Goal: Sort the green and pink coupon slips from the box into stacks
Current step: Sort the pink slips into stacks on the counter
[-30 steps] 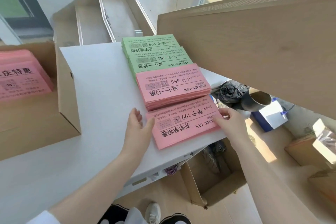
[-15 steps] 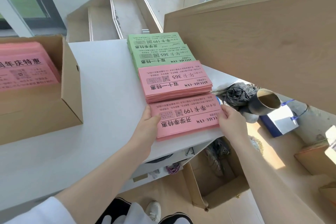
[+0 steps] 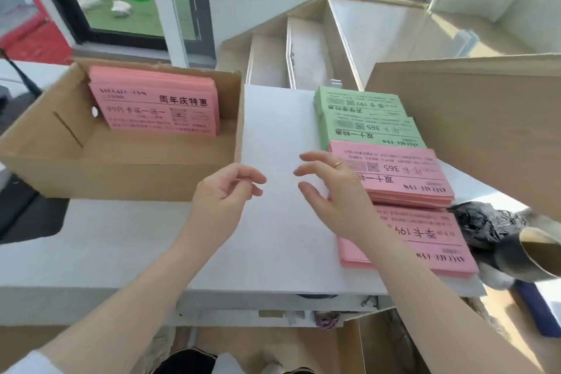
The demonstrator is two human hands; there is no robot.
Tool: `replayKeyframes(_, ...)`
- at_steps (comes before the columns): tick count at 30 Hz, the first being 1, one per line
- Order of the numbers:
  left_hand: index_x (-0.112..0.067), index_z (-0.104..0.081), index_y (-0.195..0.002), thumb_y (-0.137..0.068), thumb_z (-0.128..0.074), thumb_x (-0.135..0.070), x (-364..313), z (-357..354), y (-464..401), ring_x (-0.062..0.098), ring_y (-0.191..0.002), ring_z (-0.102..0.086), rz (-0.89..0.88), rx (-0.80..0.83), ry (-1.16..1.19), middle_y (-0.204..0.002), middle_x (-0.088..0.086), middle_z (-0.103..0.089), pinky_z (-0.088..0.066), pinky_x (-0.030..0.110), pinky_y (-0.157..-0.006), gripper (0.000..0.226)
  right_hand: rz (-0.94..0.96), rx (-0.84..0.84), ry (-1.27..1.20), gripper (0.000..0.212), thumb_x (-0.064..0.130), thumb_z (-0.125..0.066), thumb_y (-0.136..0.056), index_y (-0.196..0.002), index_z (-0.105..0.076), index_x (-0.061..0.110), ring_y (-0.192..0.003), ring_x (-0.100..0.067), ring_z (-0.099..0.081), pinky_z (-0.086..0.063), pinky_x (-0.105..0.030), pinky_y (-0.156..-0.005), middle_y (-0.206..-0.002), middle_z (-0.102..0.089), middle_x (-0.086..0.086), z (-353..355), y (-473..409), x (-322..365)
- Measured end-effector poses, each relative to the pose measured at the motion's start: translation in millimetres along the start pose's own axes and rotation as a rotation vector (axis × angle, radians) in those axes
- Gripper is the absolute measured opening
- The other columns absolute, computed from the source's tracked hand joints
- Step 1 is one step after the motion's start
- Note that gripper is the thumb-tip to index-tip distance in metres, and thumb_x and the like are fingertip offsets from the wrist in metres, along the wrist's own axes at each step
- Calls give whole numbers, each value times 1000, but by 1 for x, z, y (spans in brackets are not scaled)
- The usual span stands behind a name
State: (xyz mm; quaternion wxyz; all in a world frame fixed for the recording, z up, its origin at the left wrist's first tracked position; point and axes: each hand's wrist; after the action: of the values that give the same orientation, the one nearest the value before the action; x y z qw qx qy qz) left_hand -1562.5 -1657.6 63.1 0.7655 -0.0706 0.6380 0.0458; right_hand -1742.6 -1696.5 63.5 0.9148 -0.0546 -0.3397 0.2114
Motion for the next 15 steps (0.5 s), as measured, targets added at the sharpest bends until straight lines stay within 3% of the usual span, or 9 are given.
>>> replayKeyframes(2,-16,-67,-77,-86,-45,1,-2,37,-7,15,-68,-62,-48,-62,-20,-67,-1,-66,-49,18,-67,28,61,14,-31,15,9,-60,-86,-99,-67,14,-118,-16,-47,-25,-10,-90,-122,-56,0,-14,-25,21)
replayKeyframes(6,-17,-67,-79,-77,-44,-12,-6,108,-30,12,-64,-59,-137,-135,-94,-68,2,-67,-49,23,-67,24,179,28,-49,16,8,-57,-85,-97,-67,12,-107,-9,-46,-25,3,-86,-115,-57,0,-47,-75,64)
replayKeyframes(10,-21,-67,-84,-86,-49,-15,-8,172,-74,12,-66,-61,-188,-109,-239,-68,-2,-68,-49,29,-66,19,222,25,-14,19,6,-57,-85,-103,-66,9,-105,-14,-50,-31,-4,-81,-114,-58,-1,-85,-126,103)
replayKeyframes(12,-21,-65,-91,-92,-49,-10,-4,201,-104,1,-72,-62,-240,-13,-388,-80,-9,-68,-46,14,-64,19,213,48,51,25,9,-56,-87,-110,-63,9,-112,-17,-48,-33,-4,-85,-120,-57,-3,-101,-152,121)
replayKeyframes(14,-21,-64,-104,-92,-46,-3,7,229,-139,0,-81,-62,-364,108,-602,-98,-7,-68,-42,4,-69,27,198,101,164,33,11,-54,-88,-121,-58,10,-119,-19,-45,-36,-21,-97,-128,-53,-3,-117,-177,133)
replayKeyframes(15,-17,-64,-108,-91,-45,1,14,241,-157,8,-88,-62,-442,162,-714,-105,-2,-67,-44,9,-73,31,192,132,241,36,10,-52,-88,-124,-55,10,-122,-22,-44,-37,-31,-100,-131,-51,-4,-125,-189,136)
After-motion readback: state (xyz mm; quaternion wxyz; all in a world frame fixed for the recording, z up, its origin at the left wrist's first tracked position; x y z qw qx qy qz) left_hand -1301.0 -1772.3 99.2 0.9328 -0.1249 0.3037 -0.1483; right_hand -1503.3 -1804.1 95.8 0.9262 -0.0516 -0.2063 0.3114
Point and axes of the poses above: each hand's wrist, its own y-axis away from the middle knuckle, its own z-axis out of the back of the hand, x = y × z
